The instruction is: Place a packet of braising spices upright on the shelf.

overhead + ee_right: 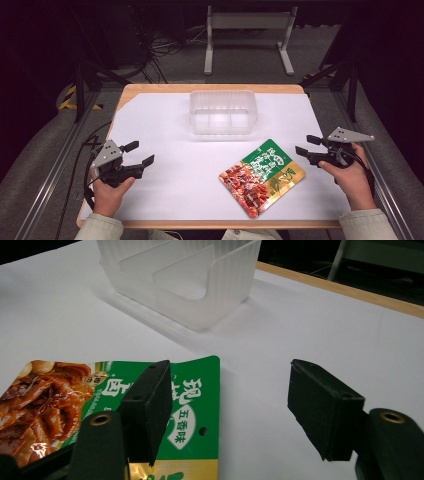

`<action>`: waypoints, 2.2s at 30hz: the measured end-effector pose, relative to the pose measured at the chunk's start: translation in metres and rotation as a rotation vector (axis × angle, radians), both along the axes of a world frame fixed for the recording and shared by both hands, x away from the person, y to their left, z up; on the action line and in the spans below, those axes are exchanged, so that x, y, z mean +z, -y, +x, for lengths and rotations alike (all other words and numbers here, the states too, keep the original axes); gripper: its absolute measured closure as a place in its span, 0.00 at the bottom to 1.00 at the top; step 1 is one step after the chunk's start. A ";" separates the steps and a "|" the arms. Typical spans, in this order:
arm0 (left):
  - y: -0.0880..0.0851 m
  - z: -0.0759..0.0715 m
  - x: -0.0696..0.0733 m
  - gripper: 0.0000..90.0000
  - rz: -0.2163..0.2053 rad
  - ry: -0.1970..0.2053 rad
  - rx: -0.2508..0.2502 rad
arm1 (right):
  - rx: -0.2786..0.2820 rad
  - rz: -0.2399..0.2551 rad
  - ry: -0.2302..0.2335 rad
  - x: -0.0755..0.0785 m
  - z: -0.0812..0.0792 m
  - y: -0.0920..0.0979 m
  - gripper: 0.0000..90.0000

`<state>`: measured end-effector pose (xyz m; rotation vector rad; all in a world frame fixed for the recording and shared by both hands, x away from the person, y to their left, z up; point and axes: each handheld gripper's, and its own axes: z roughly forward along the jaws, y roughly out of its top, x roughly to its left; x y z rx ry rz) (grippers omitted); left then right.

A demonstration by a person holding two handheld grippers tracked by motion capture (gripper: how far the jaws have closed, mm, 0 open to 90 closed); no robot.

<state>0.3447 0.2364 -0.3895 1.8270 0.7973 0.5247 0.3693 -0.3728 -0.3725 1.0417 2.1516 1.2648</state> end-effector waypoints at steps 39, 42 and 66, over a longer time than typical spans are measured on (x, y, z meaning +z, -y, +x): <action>0.002 0.002 -0.002 0.30 0.018 -0.004 -0.005 | 0.044 -0.057 -0.238 -0.052 0.013 -0.018 0.32; 0.002 0.002 -0.003 0.30 0.018 -0.007 -0.005 | 0.045 -0.055 -0.257 -0.055 0.013 -0.019 0.32; 0.003 0.002 -0.003 0.30 0.024 -0.005 -0.001 | 0.107 0.002 -0.286 -0.040 0.002 -0.028 0.52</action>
